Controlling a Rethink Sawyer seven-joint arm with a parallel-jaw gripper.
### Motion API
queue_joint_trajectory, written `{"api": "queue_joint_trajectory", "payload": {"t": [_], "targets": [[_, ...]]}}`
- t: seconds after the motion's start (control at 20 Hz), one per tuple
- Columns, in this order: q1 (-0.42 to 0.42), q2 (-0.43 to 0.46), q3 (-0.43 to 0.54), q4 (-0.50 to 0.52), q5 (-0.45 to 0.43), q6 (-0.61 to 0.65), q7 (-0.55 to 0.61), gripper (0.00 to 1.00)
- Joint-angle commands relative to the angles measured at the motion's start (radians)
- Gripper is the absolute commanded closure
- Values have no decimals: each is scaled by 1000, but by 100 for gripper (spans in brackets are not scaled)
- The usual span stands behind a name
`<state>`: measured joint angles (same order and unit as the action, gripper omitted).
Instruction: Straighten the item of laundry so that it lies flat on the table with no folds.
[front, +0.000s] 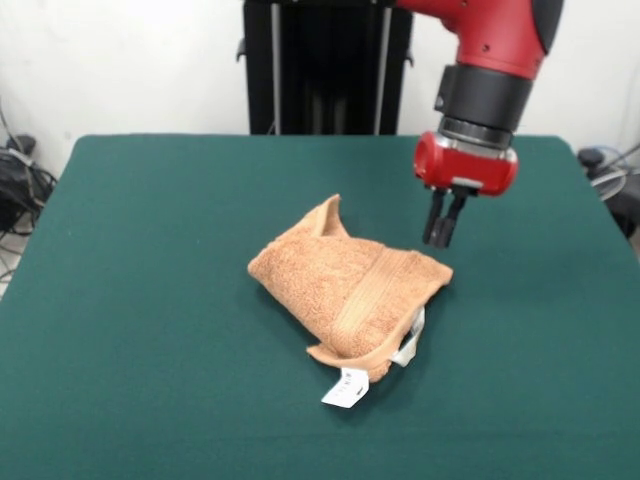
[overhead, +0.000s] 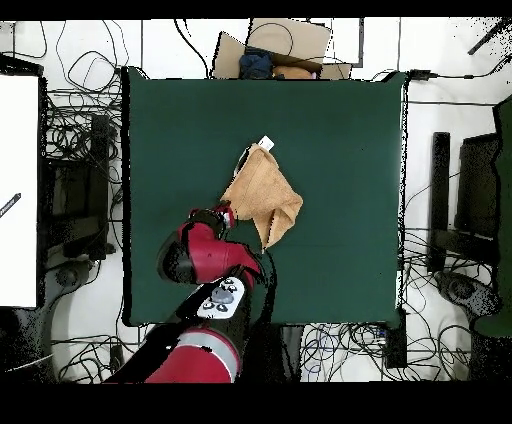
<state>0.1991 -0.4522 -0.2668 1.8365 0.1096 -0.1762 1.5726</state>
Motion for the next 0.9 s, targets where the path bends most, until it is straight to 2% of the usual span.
{"api": "queue_joint_trajectory", "payload": {"t": [0.05, 0.9], "targets": [[-24, -10, 82, 59, -26, 111, 155, 0], [-31, -3, 94, 50, -40, 135, 143, 0]]}}
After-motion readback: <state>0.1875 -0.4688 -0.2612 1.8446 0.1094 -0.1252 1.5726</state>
